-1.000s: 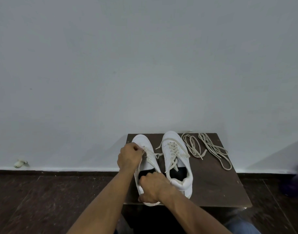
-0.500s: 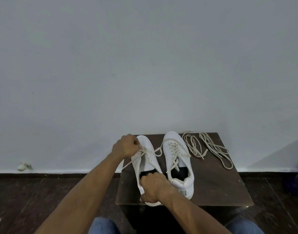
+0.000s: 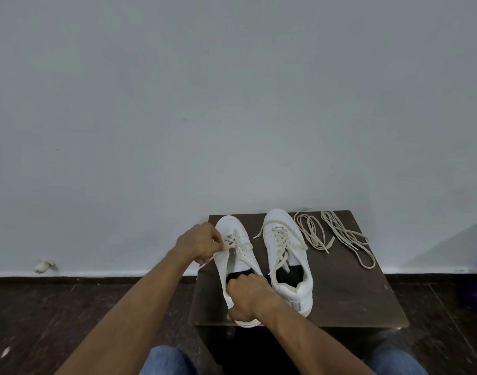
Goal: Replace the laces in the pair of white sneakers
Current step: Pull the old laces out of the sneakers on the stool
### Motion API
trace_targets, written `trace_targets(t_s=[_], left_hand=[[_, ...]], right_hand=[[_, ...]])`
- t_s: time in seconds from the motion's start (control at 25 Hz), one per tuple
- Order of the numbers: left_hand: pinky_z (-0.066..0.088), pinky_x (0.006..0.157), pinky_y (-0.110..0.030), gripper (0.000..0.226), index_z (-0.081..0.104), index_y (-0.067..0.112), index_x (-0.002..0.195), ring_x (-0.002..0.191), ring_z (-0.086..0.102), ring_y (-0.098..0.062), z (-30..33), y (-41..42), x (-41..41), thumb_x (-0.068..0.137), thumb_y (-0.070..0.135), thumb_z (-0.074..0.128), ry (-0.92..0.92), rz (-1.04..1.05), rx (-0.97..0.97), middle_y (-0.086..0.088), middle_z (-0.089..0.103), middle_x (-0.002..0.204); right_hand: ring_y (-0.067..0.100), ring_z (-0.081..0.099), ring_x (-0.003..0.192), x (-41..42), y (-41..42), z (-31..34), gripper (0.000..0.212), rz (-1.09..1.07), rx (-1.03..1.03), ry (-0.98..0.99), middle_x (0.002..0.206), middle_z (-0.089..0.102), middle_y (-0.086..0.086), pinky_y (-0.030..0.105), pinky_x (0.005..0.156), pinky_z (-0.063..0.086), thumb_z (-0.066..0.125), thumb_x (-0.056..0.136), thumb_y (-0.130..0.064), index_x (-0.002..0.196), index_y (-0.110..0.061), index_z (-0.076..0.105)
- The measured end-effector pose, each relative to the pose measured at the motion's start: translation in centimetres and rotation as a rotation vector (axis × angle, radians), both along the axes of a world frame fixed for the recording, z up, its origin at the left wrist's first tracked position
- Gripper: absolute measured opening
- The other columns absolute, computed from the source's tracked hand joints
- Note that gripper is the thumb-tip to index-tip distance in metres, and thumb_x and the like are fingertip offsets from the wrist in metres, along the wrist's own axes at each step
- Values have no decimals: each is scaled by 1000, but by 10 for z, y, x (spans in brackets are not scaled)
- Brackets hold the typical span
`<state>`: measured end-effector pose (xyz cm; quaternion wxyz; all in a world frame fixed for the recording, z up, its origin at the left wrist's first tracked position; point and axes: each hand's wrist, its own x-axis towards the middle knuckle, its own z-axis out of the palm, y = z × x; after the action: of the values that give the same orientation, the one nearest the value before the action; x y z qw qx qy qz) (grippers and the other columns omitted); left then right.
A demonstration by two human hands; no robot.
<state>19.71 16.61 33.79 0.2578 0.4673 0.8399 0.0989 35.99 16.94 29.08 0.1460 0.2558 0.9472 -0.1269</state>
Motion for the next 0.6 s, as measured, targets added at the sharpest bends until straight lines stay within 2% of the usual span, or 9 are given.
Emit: trace_targets(t_s=[0.08, 0.12, 0.24, 0.28, 0.32, 0.4, 0.44, 0.52, 0.6], left_hand=[[50, 72, -26, 19, 72, 27, 73, 78, 65, -14, 0, 6, 4, 87, 18, 63, 23, 74, 177, 8, 69, 81], [47, 76, -26, 25, 72, 24, 72, 87, 62, -14, 1, 7, 6, 87, 9, 59, -159, 243, 356, 7, 69, 86], [45, 88, -33, 20, 64, 14, 83, 89, 63, -16, 16, 10, -5, 93, 6, 49, -1092, 860, 870, 0, 67, 89], [46, 88, -35, 21, 60, 15, 83, 83, 65, -16, 19, 9, -9, 96, 9, 45, -1280, 959, 962, 0, 66, 85], [47, 83, -34, 24, 56, 16, 80, 74, 63, -14, 18, 8, -12, 98, 11, 41, -1355, 999, 1000, 1, 63, 79], [46, 65, -30, 25, 53, 17, 75, 54, 50, -12, 16, 9, -10, 98, 14, 43, -1223, 957, 948, 0, 54, 67], [43, 58, -29, 22, 52, 15, 75, 51, 45, -13, 10, 10, -5, 96, 17, 48, -1002, 864, 867, -1, 51, 66], [43, 60, -30, 21, 53, 14, 81, 63, 53, -18, -10, 12, 3, 88, 31, 63, -384, 509, 583, 1, 56, 74], [43, 70, -31, 38, 51, 16, 100, 87, 59, -20, -25, 12, 10, 81, 43, 69, 11, 182, 301, 10, 56, 93]], right_hand=[[36, 56, 111, 1, 0, 1, 48, -7, -2, 2, 123, 58, 16, 43, 90, 44, 65, 86, -38, 119, -6, 53], [36, 56, 111, 1, -1, 0, 48, -6, -3, 2, 123, 58, 16, 43, 89, 44, 65, 86, -38, 119, -6, 53], [35, 56, 111, 1, -1, 0, 48, -5, -7, 6, 123, 58, 16, 42, 90, 44, 65, 86, -38, 120, -7, 52], [35, 56, 112, 1, -2, 0, 48, -5, -9, 6, 123, 57, 16, 42, 90, 44, 66, 86, -38, 121, -7, 52], [35, 55, 112, 1, -2, 0, 48, -6, -8, 5, 124, 57, 16, 42, 91, 44, 65, 86, -38, 121, -7, 52], [35, 55, 112, 1, -1, 0, 48, -10, -4, 6, 124, 57, 16, 42, 90, 44, 65, 86, -38, 121, -7, 52], [35, 55, 112, 1, -1, 0, 47, -10, -3, 7, 123, 57, 16, 42, 90, 44, 65, 86, -37, 120, -7, 52], [35, 56, 111, 0, 0, -1, 47, -7, -3, 6, 123, 57, 16, 42, 89, 44, 65, 86, -37, 120, -7, 53], [35, 56, 111, 1, 0, -2, 47, -8, -4, 9, 122, 58, 16, 42, 89, 44, 65, 86, -37, 119, -7, 53]])
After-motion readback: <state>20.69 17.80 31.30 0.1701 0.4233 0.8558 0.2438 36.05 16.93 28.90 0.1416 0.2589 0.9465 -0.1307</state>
